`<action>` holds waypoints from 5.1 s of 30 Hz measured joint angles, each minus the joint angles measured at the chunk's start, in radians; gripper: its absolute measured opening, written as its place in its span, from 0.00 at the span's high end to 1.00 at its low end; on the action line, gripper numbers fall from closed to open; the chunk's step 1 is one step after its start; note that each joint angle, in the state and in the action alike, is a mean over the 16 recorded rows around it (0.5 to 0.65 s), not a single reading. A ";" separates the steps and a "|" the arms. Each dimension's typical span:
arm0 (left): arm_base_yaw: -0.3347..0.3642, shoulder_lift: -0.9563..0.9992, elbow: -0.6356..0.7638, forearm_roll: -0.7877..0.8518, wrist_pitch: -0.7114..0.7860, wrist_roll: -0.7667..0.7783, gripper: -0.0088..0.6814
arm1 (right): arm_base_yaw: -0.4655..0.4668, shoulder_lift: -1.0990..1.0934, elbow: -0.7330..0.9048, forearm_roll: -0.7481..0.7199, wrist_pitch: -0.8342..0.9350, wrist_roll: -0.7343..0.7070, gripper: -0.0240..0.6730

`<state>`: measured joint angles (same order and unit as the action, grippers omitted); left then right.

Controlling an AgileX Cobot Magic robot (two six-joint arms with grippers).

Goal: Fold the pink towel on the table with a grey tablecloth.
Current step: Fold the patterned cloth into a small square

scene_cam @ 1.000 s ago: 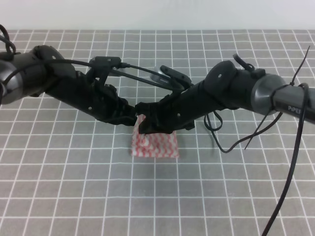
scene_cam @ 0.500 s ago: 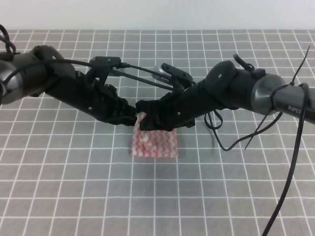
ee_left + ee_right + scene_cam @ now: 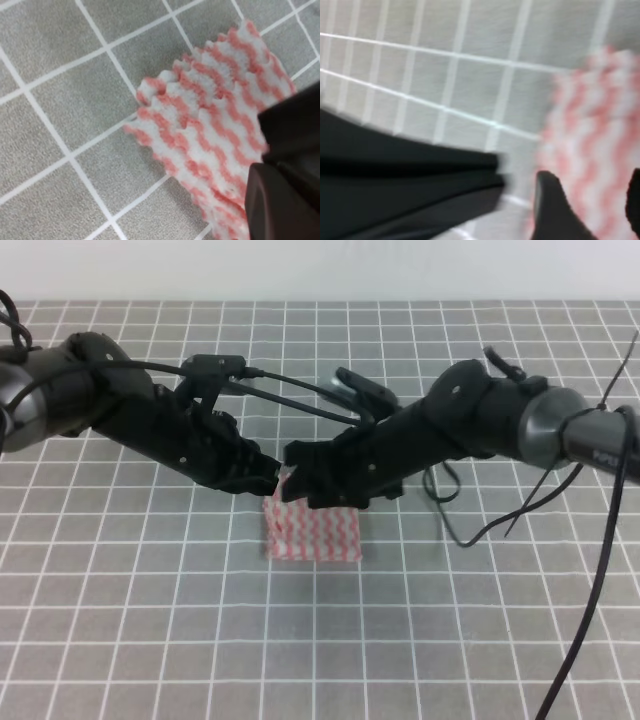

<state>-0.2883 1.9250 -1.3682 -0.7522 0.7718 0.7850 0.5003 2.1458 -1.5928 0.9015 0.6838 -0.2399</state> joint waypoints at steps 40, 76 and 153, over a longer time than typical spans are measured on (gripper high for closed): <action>-0.099 0.061 -0.002 0.174 0.002 -0.127 0.99 | -0.075 -0.004 -0.001 -0.199 0.107 0.002 0.99; -0.097 -0.649 0.266 0.430 -0.284 -0.423 0.99 | -0.075 -0.401 0.113 -0.522 0.163 0.147 0.99; -0.097 -1.937 1.384 0.441 -0.605 -0.488 0.99 | -0.383 -2.061 1.595 -0.701 -0.604 0.083 0.99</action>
<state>-0.3855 -0.0122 0.0156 -0.3114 0.1664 0.2966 0.1172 0.0846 0.0020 0.2004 0.0796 -0.1569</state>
